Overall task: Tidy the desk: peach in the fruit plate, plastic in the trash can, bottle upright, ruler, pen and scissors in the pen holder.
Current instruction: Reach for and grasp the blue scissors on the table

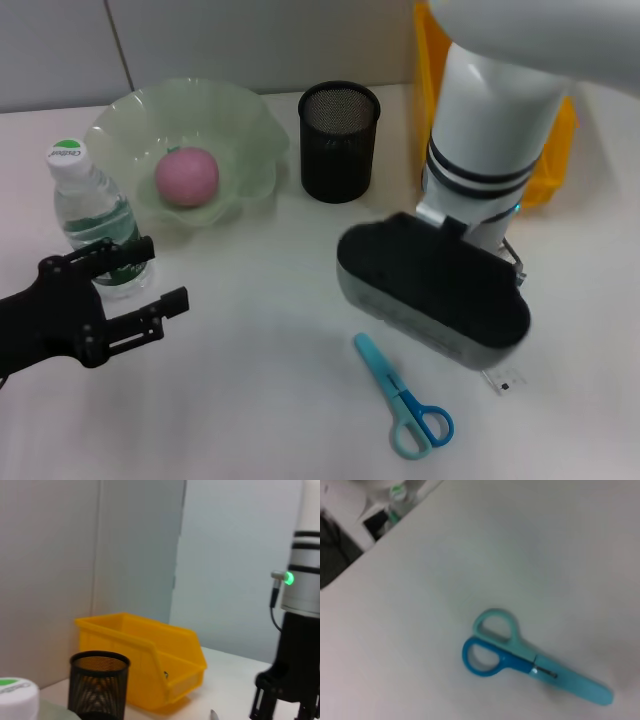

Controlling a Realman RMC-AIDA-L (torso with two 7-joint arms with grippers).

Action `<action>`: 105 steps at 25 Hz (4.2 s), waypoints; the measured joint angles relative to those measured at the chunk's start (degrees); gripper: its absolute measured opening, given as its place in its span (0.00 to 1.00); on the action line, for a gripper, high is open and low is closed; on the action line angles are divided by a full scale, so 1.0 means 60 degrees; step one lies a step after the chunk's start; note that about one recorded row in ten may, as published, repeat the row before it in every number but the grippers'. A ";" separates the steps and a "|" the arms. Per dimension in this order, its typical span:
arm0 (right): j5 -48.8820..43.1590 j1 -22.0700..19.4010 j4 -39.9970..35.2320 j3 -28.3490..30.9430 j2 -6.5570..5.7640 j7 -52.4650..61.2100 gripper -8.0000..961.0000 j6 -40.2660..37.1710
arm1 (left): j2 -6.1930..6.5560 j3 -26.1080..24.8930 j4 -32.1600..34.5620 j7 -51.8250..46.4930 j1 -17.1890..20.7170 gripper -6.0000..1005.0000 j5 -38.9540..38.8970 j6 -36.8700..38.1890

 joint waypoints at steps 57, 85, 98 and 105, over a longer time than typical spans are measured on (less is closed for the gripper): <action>0.1739 0.0204 0.1989 -0.1318 -0.0045 -0.5606 0.56 0.2076 | 0.0023 -0.0076 0.0097 -0.0721 -0.0006 0.75 -0.0201 0.0251; 0.1938 0.0235 0.2139 -0.1691 -0.0041 -0.5828 0.52 0.2196 | 0.0065 -0.0058 0.0075 -0.0436 0.0365 0.75 -0.0125 0.0275; 0.1986 0.0390 0.2477 -0.1737 -0.0041 -0.6064 0.51 0.2343 | 0.0048 -0.0077 0.0075 -0.0387 0.0380 0.75 -0.0131 0.0266; 0.1997 0.0435 0.2610 -0.1744 -0.0042 -0.6151 0.50 0.2356 | 0.0049 -0.0077 0.0075 -0.0367 0.0385 0.75 -0.0147 0.0235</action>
